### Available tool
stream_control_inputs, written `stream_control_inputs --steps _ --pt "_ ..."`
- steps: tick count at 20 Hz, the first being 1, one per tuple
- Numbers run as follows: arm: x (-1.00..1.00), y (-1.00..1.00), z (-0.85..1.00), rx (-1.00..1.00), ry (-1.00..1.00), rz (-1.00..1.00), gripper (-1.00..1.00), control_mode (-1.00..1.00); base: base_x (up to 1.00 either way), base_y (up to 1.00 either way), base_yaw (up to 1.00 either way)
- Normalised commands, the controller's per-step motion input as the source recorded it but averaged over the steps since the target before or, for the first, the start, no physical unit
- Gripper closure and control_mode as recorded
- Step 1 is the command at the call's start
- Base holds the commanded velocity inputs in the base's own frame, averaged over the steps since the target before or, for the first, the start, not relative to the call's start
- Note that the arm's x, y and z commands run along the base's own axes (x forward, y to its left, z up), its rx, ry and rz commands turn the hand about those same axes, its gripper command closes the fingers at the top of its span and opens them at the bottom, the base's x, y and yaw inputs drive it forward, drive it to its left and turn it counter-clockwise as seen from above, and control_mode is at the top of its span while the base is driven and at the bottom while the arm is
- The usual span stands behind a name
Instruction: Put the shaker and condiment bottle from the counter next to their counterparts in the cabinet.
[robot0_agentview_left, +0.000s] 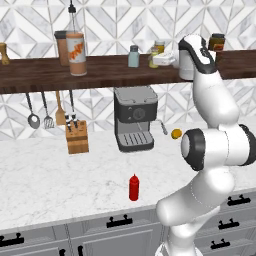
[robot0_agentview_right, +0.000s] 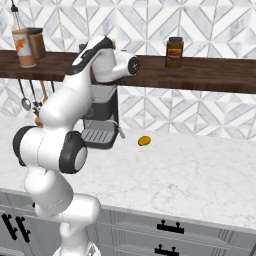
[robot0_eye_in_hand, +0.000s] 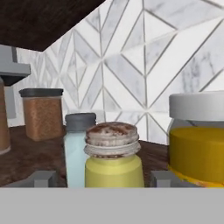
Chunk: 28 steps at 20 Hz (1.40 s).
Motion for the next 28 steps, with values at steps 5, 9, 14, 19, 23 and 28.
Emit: stream_control_inputs --steps 5,9,14,19,23,28 --pt "-0.03 -0.45 -0.08 0.07 -0.03 0.00 -1.00 -1.00 0.00 0.00 0.00" --pt "-0.14 -0.39 -0.01 0.05 -0.08 0.00 -1.00 -1.00 0.00 0.00 0.00" --pt "-0.35 -0.21 0.00 0.01 -0.13 0.00 -1.00 -1.00 0.00 0.00 0.00" --pt "-0.57 -0.01 0.00 0.00 -0.09 0.00 -1.00 -1.00 0.00 0.00 0.00" --pt "-0.64 0.00 0.03 0.00 0.00 0.00 -1.00 -1.00 0.00 0.00 0.00" --pt "-0.68 0.00 0.17 0.02 0.00 0.00 -1.00 -1.00 0.00 0.00 0.00"
